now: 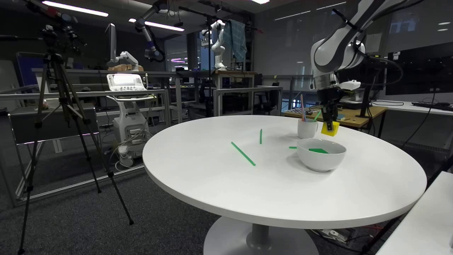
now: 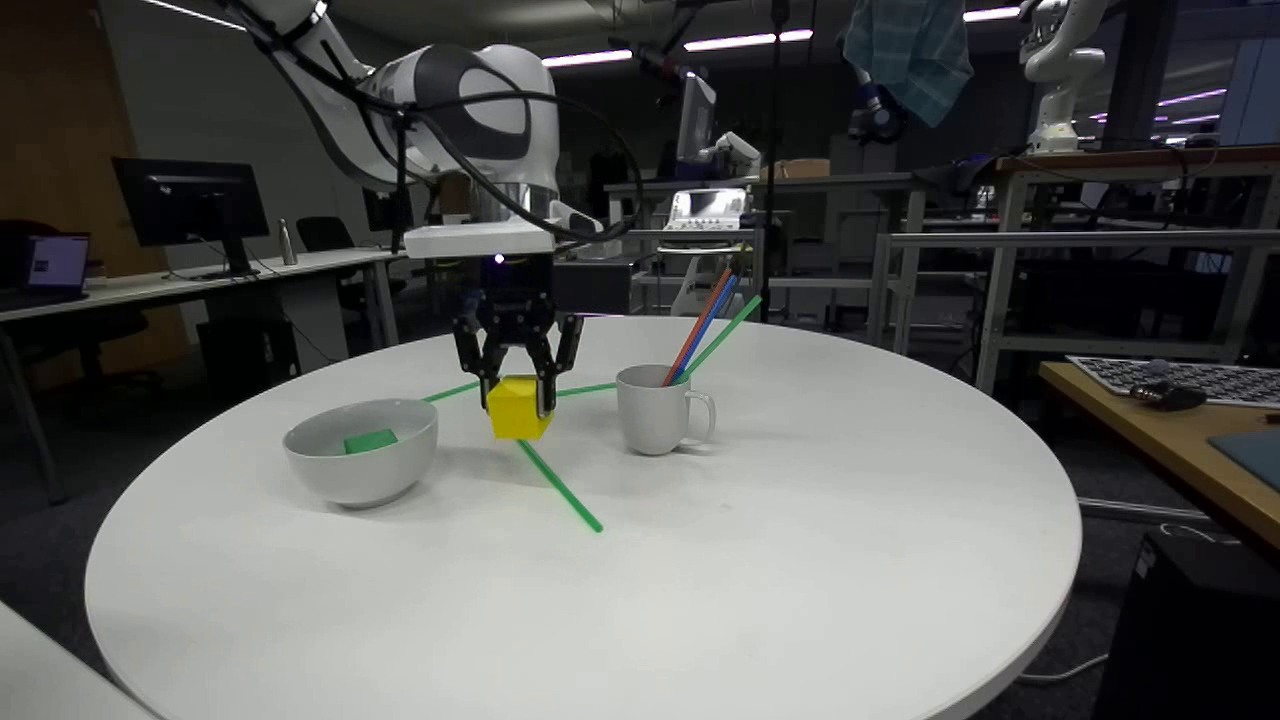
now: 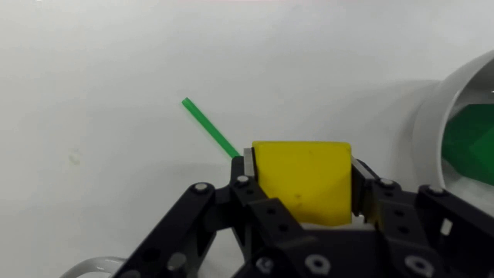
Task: Put the yellow block into the bowl
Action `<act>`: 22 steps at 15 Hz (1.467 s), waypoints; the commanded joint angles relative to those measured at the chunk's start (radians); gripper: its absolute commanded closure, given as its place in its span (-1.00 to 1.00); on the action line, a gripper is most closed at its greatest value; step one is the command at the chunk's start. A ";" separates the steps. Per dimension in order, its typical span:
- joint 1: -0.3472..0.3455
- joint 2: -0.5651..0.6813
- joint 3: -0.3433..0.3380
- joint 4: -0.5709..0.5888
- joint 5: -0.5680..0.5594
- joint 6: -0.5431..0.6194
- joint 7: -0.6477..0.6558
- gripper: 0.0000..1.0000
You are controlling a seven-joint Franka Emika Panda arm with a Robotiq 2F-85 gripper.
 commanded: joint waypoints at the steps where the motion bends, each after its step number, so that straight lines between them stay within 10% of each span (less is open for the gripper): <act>1: 0.044 -0.108 0.012 -0.075 -0.059 -0.023 0.072 0.39; 22: 0.184 -0.177 0.144 -0.151 -0.091 -0.097 0.160 0.39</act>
